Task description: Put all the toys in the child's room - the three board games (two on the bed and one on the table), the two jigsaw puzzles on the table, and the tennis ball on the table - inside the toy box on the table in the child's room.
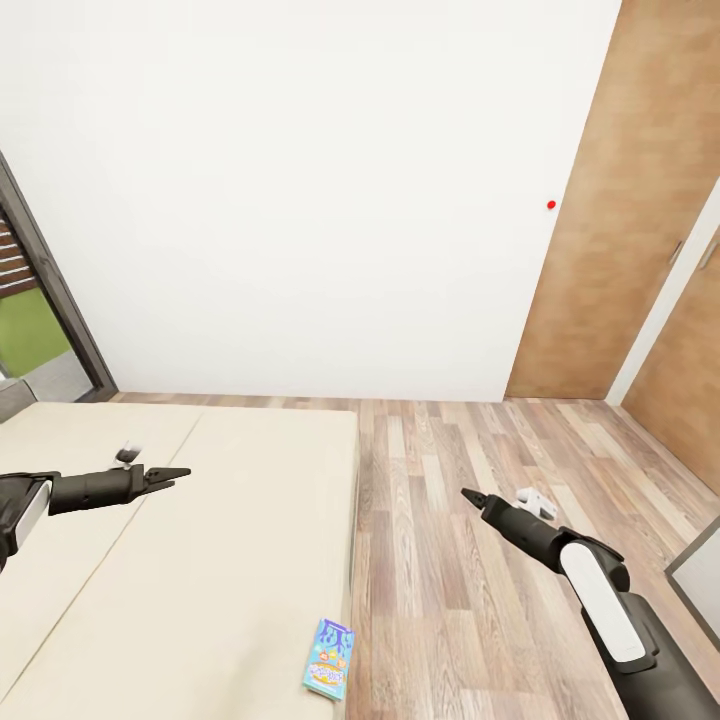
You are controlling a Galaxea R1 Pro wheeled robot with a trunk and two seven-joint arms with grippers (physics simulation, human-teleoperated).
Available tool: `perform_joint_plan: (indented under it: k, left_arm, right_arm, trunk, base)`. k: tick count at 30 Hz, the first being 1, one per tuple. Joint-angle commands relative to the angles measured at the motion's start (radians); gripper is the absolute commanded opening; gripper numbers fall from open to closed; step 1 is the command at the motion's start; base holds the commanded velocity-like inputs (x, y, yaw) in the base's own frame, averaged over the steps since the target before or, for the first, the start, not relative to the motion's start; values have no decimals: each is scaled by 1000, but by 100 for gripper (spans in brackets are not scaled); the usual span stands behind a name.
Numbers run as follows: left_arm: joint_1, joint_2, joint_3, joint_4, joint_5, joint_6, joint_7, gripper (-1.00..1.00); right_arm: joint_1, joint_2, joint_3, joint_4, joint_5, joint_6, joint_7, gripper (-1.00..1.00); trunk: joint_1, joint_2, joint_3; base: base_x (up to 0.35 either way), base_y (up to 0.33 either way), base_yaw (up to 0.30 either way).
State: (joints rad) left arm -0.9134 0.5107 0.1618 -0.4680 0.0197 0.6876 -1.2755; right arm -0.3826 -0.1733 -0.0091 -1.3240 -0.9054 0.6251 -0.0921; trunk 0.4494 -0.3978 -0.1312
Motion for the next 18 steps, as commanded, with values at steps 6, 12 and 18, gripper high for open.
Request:
perform_joint_plan:
  k: [6, 12, 18]
  left_arm:
    - [-1, 0, 1, 0, 2, 10, -2, 100]
    - [-1, 0, 1, -1, 3, 11, -3, 100]
    - [-1, 0, 1, -1, 3, 11, -4, 100]
  right_arm:
    - [-1, 0, 0, 0, -10, 4, -9, 100]
    - [-1, 1, 2, -3, -10, 4, -10, 100]
    - [-1, 1, 2, -3, -9, 4, -11, 100]
  trunk:
    - [1, -2, -2]
    - [1, -2, -2]
    - [1, -2, -2]
  base:
    - [0, 0, 0]
    - [0, -29, 102]
    - [0, -150, 223]
